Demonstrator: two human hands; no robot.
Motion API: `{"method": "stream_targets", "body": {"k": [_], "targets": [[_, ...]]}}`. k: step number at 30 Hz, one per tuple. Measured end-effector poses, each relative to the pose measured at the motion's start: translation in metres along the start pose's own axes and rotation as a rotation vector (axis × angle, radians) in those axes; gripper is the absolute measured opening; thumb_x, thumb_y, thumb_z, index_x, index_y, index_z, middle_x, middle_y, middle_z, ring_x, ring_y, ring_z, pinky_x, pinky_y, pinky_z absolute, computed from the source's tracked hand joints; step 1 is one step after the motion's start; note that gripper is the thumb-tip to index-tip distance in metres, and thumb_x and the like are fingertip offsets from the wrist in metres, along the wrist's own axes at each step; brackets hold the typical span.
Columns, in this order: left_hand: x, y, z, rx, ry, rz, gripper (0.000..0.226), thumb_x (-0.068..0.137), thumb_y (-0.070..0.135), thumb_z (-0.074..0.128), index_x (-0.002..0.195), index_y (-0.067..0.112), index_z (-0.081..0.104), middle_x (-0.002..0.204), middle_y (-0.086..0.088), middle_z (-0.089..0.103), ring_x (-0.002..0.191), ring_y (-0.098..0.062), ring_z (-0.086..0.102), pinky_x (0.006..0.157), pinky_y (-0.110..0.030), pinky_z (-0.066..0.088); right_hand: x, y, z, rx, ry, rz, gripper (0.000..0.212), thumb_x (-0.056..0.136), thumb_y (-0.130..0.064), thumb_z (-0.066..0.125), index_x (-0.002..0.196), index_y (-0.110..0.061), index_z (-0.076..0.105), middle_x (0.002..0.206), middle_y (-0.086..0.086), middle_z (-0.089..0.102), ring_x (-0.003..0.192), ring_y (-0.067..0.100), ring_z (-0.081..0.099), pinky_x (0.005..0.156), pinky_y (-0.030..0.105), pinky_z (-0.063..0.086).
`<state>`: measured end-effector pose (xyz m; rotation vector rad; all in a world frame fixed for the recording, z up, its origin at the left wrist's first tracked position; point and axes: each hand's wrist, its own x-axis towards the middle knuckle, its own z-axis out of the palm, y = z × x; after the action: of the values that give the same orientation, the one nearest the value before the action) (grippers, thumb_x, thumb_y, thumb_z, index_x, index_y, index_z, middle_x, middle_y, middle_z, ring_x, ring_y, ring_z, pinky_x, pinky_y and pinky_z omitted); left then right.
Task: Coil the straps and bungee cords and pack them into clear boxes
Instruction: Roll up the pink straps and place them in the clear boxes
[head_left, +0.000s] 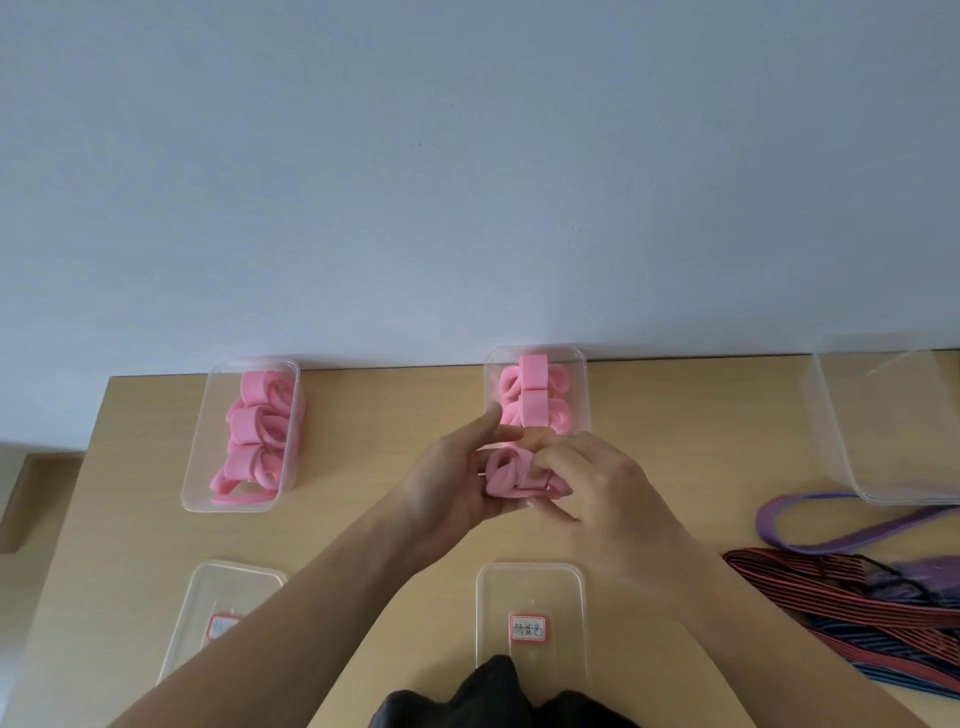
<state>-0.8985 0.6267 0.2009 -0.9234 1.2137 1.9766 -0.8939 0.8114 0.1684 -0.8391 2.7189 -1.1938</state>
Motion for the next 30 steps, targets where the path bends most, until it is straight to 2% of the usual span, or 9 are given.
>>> {"method": "stream_targets", "body": {"k": [3,6,10,13,16,20,24,27,30], "targets": [[0.002,0.002,0.002,0.166,0.064,0.059,0.044,0.102,0.044,0.056,0.119,0.005,0.067,0.107,-0.023,0.075,0.089,-0.034,0.074,0.078,-0.044,0.062,0.001,0.004,0.0,0.048,0.053,0.036,0.019,0.072,-0.009,0.079,0.084,-0.012,0.064,0.088,-0.013,0.062,0.079,0.011,0.057,0.071,0.022,0.047],[0.007,-0.001,-0.002,0.505,0.289,0.284,0.022,0.102,0.034,0.06,0.102,0.016,0.072,0.093,-0.009,0.076,0.073,-0.02,0.072,0.068,-0.04,0.059,0.004,0.015,-0.004,0.013,0.085,0.086,0.02,0.069,-0.007,0.079,0.08,-0.014,0.064,0.08,-0.018,0.054,0.072,0.006,0.049,0.068,0.02,0.043],[0.019,-0.012,-0.015,0.82,0.537,0.424,0.005,0.094,0.029,0.067,0.09,0.031,0.07,0.083,0.012,0.07,0.074,-0.015,0.069,0.063,-0.03,0.051,0.013,0.024,0.002,-0.207,-0.008,-0.023,0.019,0.069,-0.009,0.077,0.078,-0.015,0.062,0.078,-0.009,0.064,0.078,0.019,0.053,0.072,0.029,0.046],[0.026,-0.024,-0.02,0.884,0.546,0.433,0.005,0.094,0.031,0.068,0.09,0.032,0.07,0.081,0.016,0.069,0.07,-0.011,0.064,0.066,-0.03,0.052,0.021,0.025,0.013,-0.328,-0.065,-0.079,0.02,0.069,-0.012,0.079,0.074,-0.017,0.06,0.075,-0.005,0.066,0.078,0.024,0.053,0.068,0.036,0.049],[0.03,-0.032,-0.022,0.901,0.565,0.461,0.013,0.095,0.031,0.068,0.083,0.03,0.071,0.074,0.015,0.068,0.067,-0.008,0.061,0.064,-0.027,0.048,0.025,0.03,0.018,-0.361,-0.085,-0.085,0.02,0.07,-0.012,0.082,0.073,-0.019,0.064,0.073,-0.006,0.066,0.076,0.023,0.052,0.064,0.035,0.049],[0.032,-0.033,-0.024,0.907,0.586,0.478,0.013,0.095,0.03,0.069,0.085,0.024,0.075,0.074,0.014,0.07,0.069,-0.011,0.063,0.067,-0.031,0.052,0.028,0.033,0.022,-0.414,-0.142,-0.018,0.026,0.059,-0.012,0.088,0.072,-0.02,0.067,0.072,-0.006,0.067,0.074,0.024,0.053,0.062,0.032,0.05],[0.032,-0.037,-0.025,0.985,0.601,0.537,0.013,0.095,0.031,0.068,0.086,0.024,0.074,0.079,0.014,0.071,0.074,-0.01,0.065,0.07,-0.034,0.055,0.029,0.023,0.02,-0.451,-0.169,0.004,0.012,0.069,-0.017,0.083,0.075,-0.02,0.072,0.079,0.001,0.063,0.083,0.03,0.054,0.065,0.038,0.051],[0.029,-0.042,-0.026,1.108,0.608,0.624,0.007,0.094,0.032,0.068,0.095,0.026,0.073,0.089,0.014,0.072,0.077,-0.009,0.066,0.074,-0.035,0.055,0.026,0.013,0.017,-0.569,-0.197,0.06,0.011,0.064,-0.011,0.075,0.072,-0.014,0.068,0.081,0.01,0.055,0.081,0.032,0.051,0.06,0.034,0.037],[0.02,-0.05,-0.025,1.211,0.62,0.722,0.019,0.093,0.031,0.071,0.109,0.022,0.073,0.103,0.007,0.073,0.088,-0.019,0.07,0.078,-0.037,0.055,0.021,0.01,0.015,-0.614,-0.199,0.077,0.013,0.066,-0.012,0.073,0.077,-0.014,0.067,0.082,0.01,0.053,0.078,0.031,0.049,0.061,0.032,0.028]]}}
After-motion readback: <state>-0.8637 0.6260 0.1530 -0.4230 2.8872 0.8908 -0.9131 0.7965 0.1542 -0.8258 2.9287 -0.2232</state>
